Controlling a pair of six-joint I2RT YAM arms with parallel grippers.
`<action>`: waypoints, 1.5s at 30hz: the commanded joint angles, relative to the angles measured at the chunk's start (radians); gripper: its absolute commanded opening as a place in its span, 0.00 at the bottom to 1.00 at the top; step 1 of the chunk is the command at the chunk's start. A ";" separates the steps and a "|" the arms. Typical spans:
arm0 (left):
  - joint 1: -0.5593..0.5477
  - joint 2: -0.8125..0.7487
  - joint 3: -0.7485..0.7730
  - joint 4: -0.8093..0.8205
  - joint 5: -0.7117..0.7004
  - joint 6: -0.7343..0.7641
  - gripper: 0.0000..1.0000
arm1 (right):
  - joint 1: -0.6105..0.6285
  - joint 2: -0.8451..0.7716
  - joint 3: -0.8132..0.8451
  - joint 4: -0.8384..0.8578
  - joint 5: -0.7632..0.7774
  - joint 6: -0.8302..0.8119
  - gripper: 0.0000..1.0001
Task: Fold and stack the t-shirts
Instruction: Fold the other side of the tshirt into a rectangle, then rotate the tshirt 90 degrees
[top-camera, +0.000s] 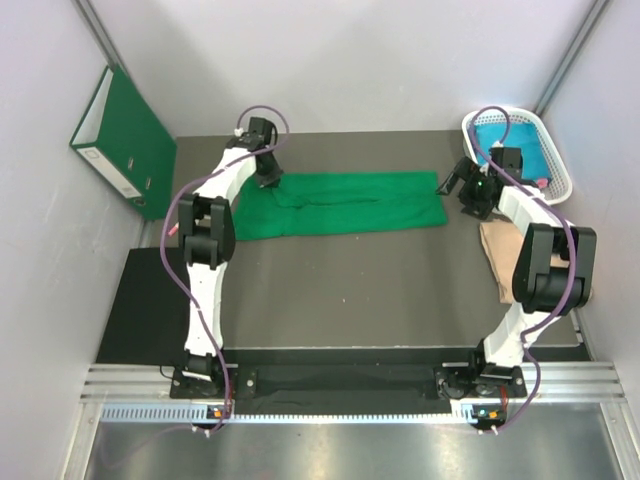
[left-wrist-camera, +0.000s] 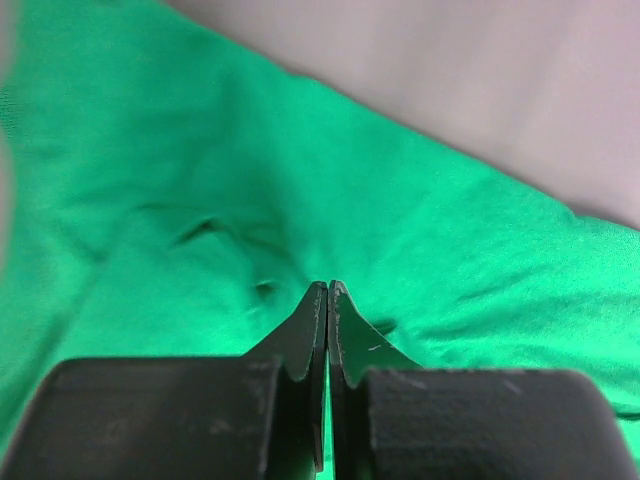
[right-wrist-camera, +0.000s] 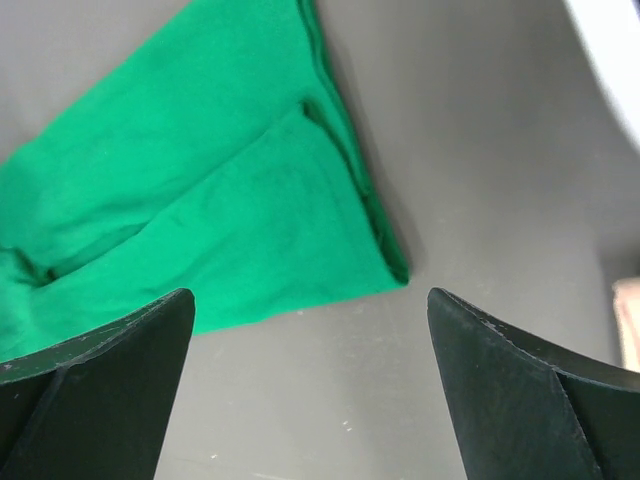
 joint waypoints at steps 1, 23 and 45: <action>0.057 -0.179 -0.101 -0.001 -0.026 -0.002 0.00 | 0.021 0.076 0.114 -0.048 0.092 -0.073 1.00; 0.097 -0.630 -0.686 -0.033 0.011 -0.008 0.00 | 0.105 0.483 0.495 -0.083 0.159 -0.031 0.88; 0.103 -0.584 -0.642 -0.016 0.042 0.023 0.90 | 0.139 0.141 -0.065 -0.039 0.143 -0.013 0.01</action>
